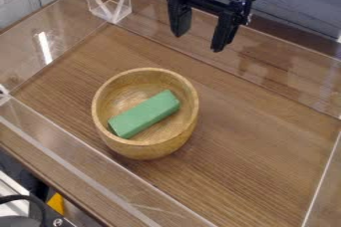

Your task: Remove the green block from inside the brown bowl and put it on the table

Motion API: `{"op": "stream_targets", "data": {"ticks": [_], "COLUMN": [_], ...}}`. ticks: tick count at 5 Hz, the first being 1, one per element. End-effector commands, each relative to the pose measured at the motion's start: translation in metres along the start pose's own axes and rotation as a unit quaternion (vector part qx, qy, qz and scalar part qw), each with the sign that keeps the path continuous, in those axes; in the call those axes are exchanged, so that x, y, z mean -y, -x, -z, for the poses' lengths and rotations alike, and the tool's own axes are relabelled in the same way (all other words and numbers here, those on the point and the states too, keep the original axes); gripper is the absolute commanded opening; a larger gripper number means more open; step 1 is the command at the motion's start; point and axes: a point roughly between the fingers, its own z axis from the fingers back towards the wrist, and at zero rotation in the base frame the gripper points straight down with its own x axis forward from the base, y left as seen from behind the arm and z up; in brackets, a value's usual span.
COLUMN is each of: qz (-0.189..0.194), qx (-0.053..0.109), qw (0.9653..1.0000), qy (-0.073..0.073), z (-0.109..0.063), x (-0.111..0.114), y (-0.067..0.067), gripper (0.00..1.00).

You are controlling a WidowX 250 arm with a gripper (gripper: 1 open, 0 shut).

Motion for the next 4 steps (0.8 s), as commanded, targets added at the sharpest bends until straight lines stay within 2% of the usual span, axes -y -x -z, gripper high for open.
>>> {"op": "stream_targets", "data": {"ticks": [1,2,3,4], "qz": [0.012,0.038,0.075,0.106], "qx": [-0.003,-0.018,-0.011,0.004], "qw": [0.9999,0.9991,0.9971,0.9943], "qy": [0.002,0.006,0.005,0.005], "z": [0.007,0.024,0.029,0.036], "x": [-0.009,-0.023,-0.043,-0.042], "y": [0.009,0.037,0.073,0.101], "gripper": [1.0,1.0,1.0,1.0]}}
